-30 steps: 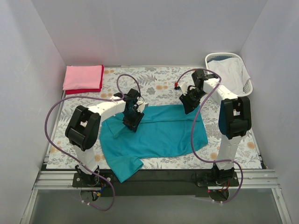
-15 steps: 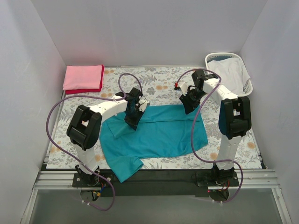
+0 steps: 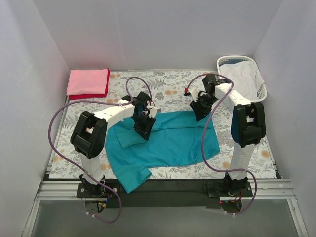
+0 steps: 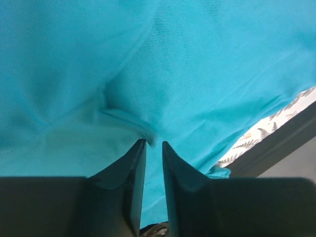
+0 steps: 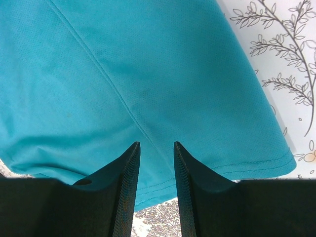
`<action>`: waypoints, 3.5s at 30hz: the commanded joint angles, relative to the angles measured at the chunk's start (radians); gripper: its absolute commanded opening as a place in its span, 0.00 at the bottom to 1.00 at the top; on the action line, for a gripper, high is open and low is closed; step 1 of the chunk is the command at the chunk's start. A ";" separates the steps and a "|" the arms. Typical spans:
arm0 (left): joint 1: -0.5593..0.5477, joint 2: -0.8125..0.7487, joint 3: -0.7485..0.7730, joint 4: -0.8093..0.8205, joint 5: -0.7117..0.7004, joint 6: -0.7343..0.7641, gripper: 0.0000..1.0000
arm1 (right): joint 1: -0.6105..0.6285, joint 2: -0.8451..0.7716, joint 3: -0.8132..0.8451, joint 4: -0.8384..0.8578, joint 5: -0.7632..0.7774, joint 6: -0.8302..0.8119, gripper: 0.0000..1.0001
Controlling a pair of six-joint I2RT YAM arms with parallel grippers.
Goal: Fold and stack the t-shirts
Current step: Fold the tshirt
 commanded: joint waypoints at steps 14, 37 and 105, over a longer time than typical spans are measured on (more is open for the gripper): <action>0.522 -0.089 -0.045 0.152 -0.037 0.040 0.31 | 0.015 0.059 0.063 0.048 0.018 0.080 0.38; 0.642 0.500 0.647 0.075 0.000 0.027 0.33 | -0.027 0.346 0.402 0.147 0.221 0.113 0.65; 0.586 -0.057 -0.203 0.170 -0.071 0.133 0.44 | -0.053 -0.305 -0.417 -0.114 0.146 0.069 0.28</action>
